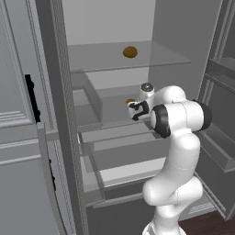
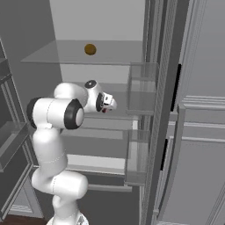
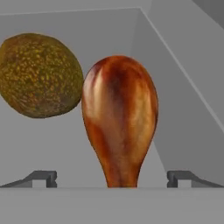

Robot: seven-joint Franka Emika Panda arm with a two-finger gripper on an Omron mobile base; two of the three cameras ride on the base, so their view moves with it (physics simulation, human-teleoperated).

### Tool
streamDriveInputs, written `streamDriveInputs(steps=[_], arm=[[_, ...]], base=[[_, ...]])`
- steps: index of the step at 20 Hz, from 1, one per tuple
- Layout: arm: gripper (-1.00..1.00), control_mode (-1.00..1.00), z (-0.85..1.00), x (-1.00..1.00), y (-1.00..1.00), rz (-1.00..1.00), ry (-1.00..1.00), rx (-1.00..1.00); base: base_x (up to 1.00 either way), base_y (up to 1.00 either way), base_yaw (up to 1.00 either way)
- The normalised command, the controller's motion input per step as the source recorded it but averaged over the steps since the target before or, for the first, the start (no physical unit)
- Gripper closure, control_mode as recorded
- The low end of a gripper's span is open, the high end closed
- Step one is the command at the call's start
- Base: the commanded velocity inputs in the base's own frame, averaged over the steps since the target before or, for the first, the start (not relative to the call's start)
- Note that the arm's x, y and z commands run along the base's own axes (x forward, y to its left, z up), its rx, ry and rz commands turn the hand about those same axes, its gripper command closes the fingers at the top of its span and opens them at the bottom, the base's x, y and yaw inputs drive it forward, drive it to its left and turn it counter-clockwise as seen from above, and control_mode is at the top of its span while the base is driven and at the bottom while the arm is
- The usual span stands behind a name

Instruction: Place one avocado and one chicken drumstick in each tupperware on the nearby counter, to pack two identical lunches.

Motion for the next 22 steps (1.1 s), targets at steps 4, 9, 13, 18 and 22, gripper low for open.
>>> streamDriveInputs(steps=[4, 9, 13, 18, 22], arm=[[-1.00, -1.00, -0.39, 0.29, 0.00, 0.00, 0.00, -0.01], [-1.00, -1.00, -0.47, 0.35, 0.00, 0.00, 0.01, -0.01], [1.00, -1.00, -0.67, 0.05, 0.00, 0.00, 0.03, -0.01], [1.00, -1.00, -0.57, -0.27, 0.00, 0.00, -0.03, -0.02], [1.00, -1.00, 0.02, -0.96, 0.00, 0.00, -0.14, 0.00]], base=[[0.00, 0.00, 0.00], [0.00, 0.00, 0.00], [0.00, 0.00, 0.00], [0.00, 0.00, 0.00], [0.00, 0.00, 0.00]])
